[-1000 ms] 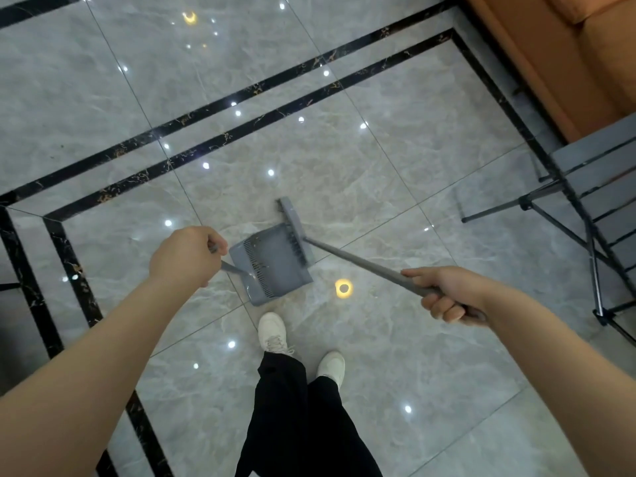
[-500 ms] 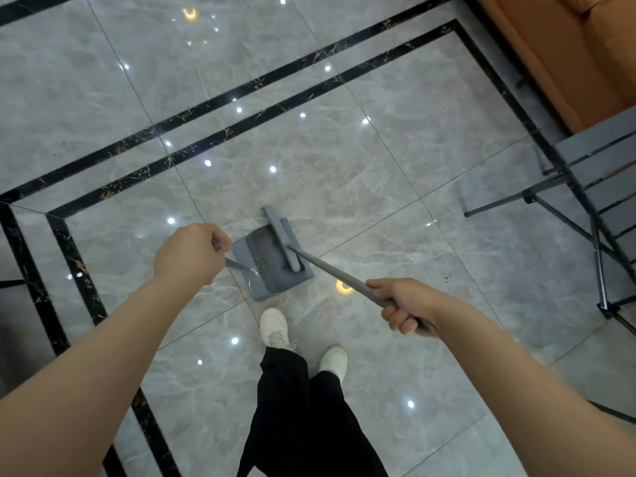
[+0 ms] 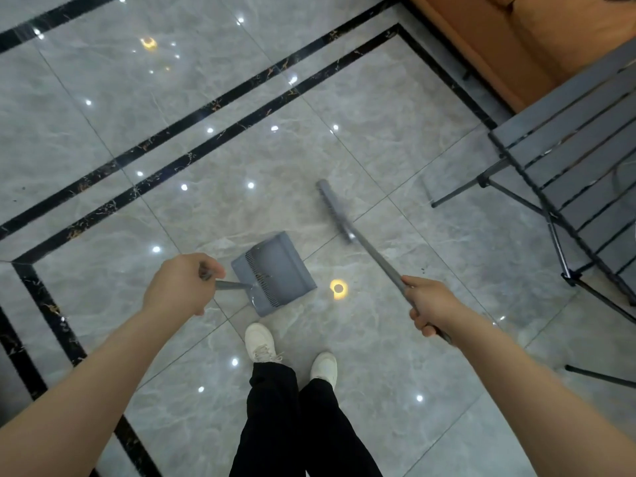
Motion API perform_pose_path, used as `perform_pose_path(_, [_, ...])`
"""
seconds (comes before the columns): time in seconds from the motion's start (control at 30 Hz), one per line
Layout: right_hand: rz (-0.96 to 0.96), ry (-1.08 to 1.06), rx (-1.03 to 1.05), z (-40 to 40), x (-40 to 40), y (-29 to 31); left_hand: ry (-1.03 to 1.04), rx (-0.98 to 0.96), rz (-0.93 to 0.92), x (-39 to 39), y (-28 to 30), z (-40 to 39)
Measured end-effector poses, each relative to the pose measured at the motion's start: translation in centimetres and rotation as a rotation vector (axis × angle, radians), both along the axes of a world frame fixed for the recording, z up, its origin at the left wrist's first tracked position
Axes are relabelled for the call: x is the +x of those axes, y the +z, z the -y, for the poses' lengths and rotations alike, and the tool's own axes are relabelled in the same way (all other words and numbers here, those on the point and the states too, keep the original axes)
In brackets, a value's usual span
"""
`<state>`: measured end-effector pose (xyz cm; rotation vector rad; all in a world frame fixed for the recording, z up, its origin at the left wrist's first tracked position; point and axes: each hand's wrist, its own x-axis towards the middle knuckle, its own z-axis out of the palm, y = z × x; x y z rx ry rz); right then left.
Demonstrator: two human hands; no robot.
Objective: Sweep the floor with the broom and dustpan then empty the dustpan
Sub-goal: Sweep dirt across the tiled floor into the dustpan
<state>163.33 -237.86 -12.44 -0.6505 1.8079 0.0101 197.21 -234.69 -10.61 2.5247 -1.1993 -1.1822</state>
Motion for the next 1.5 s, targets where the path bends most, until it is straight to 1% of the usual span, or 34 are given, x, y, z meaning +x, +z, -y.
perform_pose_path(0.13, [-0.16, -0.057, -0.025, -0.8, -6.8, -1.8, -0.109, 0.034, 0.008, -2.4, -0.6, 0.8])
perform_pose_path(0.27, [-0.312, -0.095, 0.023, -1.9, -13.0, -3.4, -0.132, 0.029, 0.028, -3.2, -1.1, 1.6])
perform_pose_path(0.33, [-0.323, -0.129, 0.051, -2.5, -14.9, -3.6, -0.129, 0.034, 0.046, -3.3, -1.0, 2.0])
perform_pose_path(0.43, [-0.223, -0.256, 0.101, -3.4, -15.9, -3.6, -0.133, 0.034, 0.074, -3.6, -0.8, 2.5])
perform_pose_path(0.5, [-0.138, -0.31, 0.122, -4.2, -15.5, -3.3, -0.136, 0.026, 0.091, -3.9, -0.8, 2.6])
perform_pose_path(0.73, [0.025, -0.308, 0.139, -5.7, -10.6, -1.5, -0.129, 0.038, 0.083, -4.6, -0.6, 2.0])
perform_pose_path(0.93, [0.092, -0.271, 0.142, -6.9, -5.2, -0.1, -0.111, 0.034, 0.064, -4.0, 0.2, 0.9])
perform_pose_path(1.07, [0.073, -0.277, 0.091, -7.7, -4.3, 1.3, -0.108, 0.058, 0.052, -2.5, 0.6, -0.9])
perform_pose_path(1.2, [-0.026, -0.281, 0.062, -7.3, -4.2, 1.5, -0.051, 0.095, 0.047, 0.4, 1.1, -3.0])
perform_pose_path(1.27, [-0.049, -0.256, 0.078, -6.9, -3.3, 0.8, -0.012, 0.106, 0.059, 2.1, 1.1, -4.2])
perform_pose_path(1.37, [-0.012, -0.195, 0.134, -6.5, -1.3, -0.1, 0.034, 0.119, 0.079, 3.8, 0.8, -6.2])
perform_pose_path(1.5, [0.079, 0.01, 0.187, -7.0, 2.9, 0.4, 0.064, 0.089, 0.085, 4.1, -0.3, -7.8])
